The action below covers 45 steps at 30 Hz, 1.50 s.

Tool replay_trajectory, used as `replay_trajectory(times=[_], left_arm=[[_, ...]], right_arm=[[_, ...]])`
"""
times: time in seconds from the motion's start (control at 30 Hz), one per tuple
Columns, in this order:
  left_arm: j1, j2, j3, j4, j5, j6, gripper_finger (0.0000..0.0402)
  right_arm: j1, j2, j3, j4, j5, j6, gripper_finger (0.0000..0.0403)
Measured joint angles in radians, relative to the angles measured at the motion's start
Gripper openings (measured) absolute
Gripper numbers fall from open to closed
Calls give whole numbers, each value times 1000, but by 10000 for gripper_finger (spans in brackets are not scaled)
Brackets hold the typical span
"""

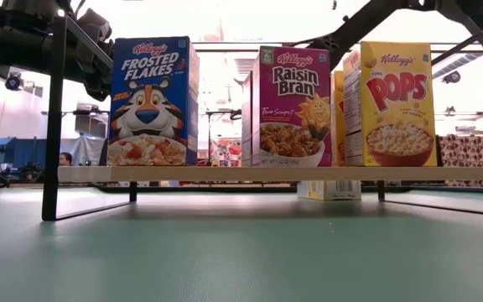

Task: Stack cereal on shelf
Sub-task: Put the yellow cereal box on the shelf aligned with the other yellow cereal box

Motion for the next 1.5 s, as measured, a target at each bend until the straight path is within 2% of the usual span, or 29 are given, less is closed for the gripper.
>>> replay_trajectory(times=[0.33, 0.63, 0.73, 0.87, 1.1, 1.3, 1.5], left_arm=[[0, 0, 0, 0, 0, 0, 233], [0, 0, 0, 0, 0, 0, 233], [0, 0, 0, 0, 0, 0, 233], [0, 0, 0, 0, 0, 0, 233], [0, 0, 0, 0, 0, 0, 233], [0, 0, 0, 0, 0, 0, 233], [0, 0, 0, 0, 0, 0, 233]], right_arm=[[-1, 45, 0, 31, -2, -11, 368], [2, 44, 0, 40, -3, -7, 275], [3, 43, 0, 40, -2, -6, 258], [1, 42, 15, 42, 7, -12, 260], [0, 42, 90, 43, 89, -76, 274], [1, 41, 154, 39, 117, -118, 260], [11, 13, 192, 30, 204, -112, 256]])
